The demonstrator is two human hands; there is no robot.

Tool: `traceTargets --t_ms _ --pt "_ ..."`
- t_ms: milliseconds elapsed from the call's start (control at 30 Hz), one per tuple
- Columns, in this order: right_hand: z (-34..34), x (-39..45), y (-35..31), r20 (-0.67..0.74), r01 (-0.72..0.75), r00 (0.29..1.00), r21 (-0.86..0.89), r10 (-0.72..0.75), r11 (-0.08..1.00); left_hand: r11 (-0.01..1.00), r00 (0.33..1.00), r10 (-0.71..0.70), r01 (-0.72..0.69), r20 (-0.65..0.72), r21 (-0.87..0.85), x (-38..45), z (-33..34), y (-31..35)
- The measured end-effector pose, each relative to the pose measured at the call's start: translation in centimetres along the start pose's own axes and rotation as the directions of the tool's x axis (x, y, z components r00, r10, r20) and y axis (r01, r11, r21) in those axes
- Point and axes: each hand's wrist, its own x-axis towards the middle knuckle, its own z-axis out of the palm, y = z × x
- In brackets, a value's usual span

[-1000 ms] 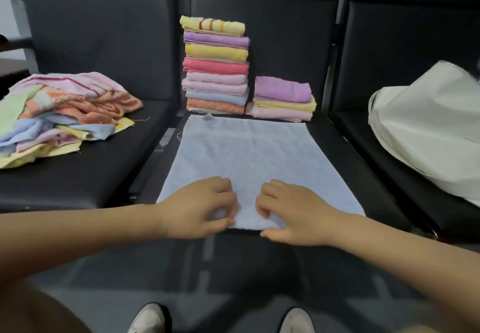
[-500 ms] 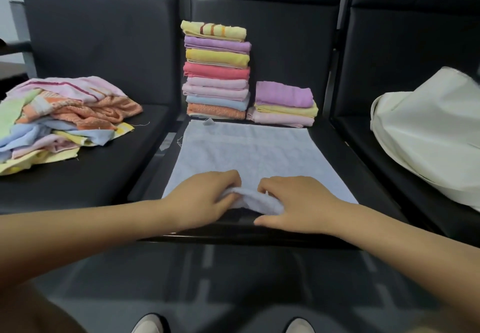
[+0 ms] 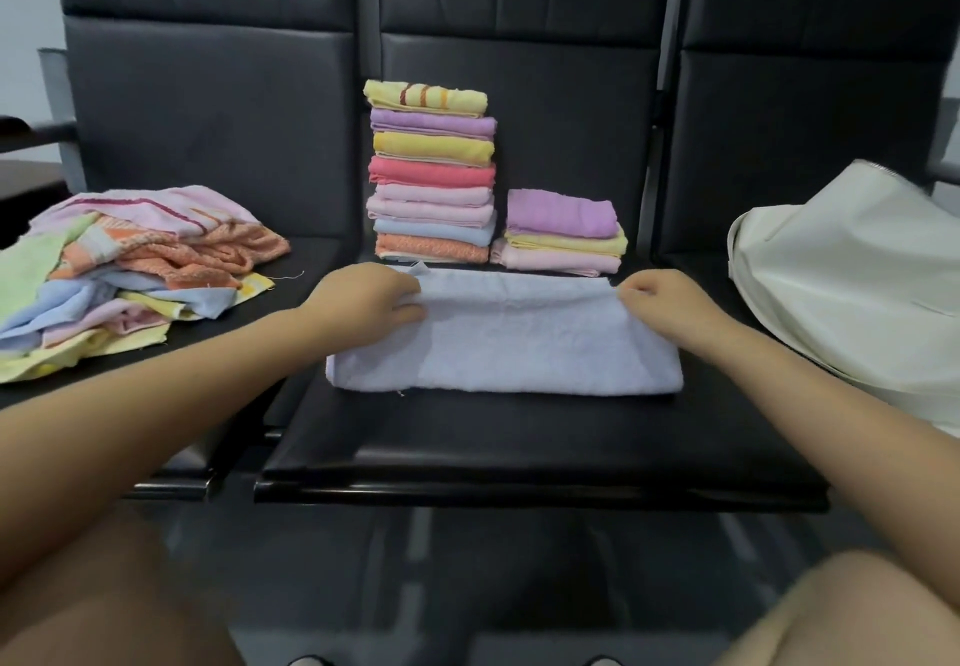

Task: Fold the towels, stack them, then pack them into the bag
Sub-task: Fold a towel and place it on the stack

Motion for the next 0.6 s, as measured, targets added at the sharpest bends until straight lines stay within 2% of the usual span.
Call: traceTargets --t_ms 67,133,233,300,367,500,600 --pt "-0.4 -0.3 0.0 -0.014 -0.054 0.998 0.192 0.058 0.98 0.965 0.989 -0.142 0.145 0.029 -0.217 0.2 -0.1 -0.5" --pt "-0.5 -0.7 0.0 0.017 -0.091 0.996 0.31 0.09 0.946 0.844 0.964 -0.245 0.262 0.099 -0.469 0.0 -0.6 -0.2" --pt "-0.2 -1.2 -0.1 0.074 -0.192 0.981 0.314 0.177 0.93 0.657 0.942 -0.251 0.334 0.222 -0.676 -0.6 -1.5 0.9" --pt "-0.3 -1.4 0.3 0.083 -0.25 0.968 0.205 0.238 0.946 0.656 0.941 -0.227 0.339 0.252 -0.675 -1.0 -1.7 1.2" --pt "-0.6 -1.8 1.1 0.119 -0.193 0.977 0.139 0.177 0.971 0.695 0.943 -0.207 0.329 0.26 -0.639 -1.2 -1.4 1.0" --pt "-1.1 -2.9 2.4 0.235 -0.049 0.972 0.212 -0.002 0.976 0.876 0.955 -0.143 0.245 0.261 -0.415 -1.7 -0.2 0.1" --pt "-0.8 -1.9 2.5 0.371 -0.119 0.929 0.275 0.009 0.954 0.938 0.973 -0.126 0.18 0.193 -0.296 -1.3 1.1 -1.2"
